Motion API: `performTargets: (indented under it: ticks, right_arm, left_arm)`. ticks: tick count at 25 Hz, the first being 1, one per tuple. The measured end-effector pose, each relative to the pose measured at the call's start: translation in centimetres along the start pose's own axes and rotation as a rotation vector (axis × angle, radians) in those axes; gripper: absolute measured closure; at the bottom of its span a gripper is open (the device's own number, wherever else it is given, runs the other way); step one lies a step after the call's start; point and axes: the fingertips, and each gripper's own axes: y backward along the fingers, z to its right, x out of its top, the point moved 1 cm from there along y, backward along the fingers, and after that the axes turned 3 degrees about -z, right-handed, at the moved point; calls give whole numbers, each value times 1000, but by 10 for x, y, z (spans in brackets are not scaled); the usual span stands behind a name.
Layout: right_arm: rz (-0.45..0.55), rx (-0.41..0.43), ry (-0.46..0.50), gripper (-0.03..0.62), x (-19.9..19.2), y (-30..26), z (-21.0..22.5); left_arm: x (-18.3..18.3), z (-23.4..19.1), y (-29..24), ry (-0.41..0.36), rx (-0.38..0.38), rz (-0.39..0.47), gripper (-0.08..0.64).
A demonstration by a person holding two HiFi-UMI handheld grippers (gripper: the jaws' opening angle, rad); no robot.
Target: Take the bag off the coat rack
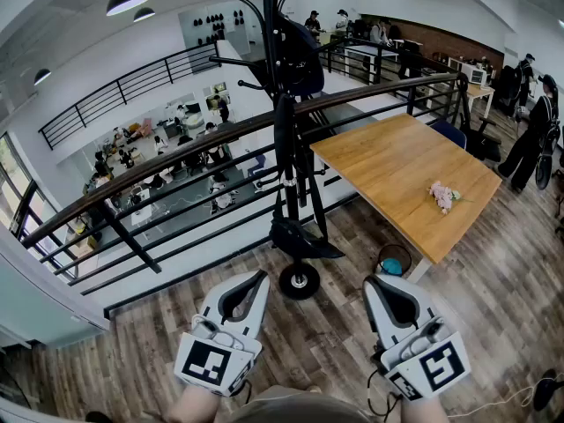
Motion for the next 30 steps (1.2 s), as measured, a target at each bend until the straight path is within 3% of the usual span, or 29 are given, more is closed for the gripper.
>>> performTargets:
  ticks: [10,13,14,16,17,22,30]
  right_arm:
    - [11,26,-22,557,-4,3,-5]
    - [18,2,-29,555,-2,6,-3]
    - [26,-12,-33,555,-2,7,-2]
    - [31,-37,-38,380,-5,9,1]
    - [28,-46,-43,356,-8,9,3]
    - [-1,-32,-72,351,-23,6,1]
    - [-64,-56,-63,351,-47,-23,23]
  left_arm:
    - [-3,3,1,11,-8,-12,540]
    - [3,-1,6,48,27,25,540]
    - [6,-4,8,74,52,47,530]
    - [7,-9,11,111,82,61,299]
    - [5,-10,11,112,89,52,288]
    - [-7,-14,10,87,105,2,288]
    - [-28,-27,-27,96,63,-29,288]
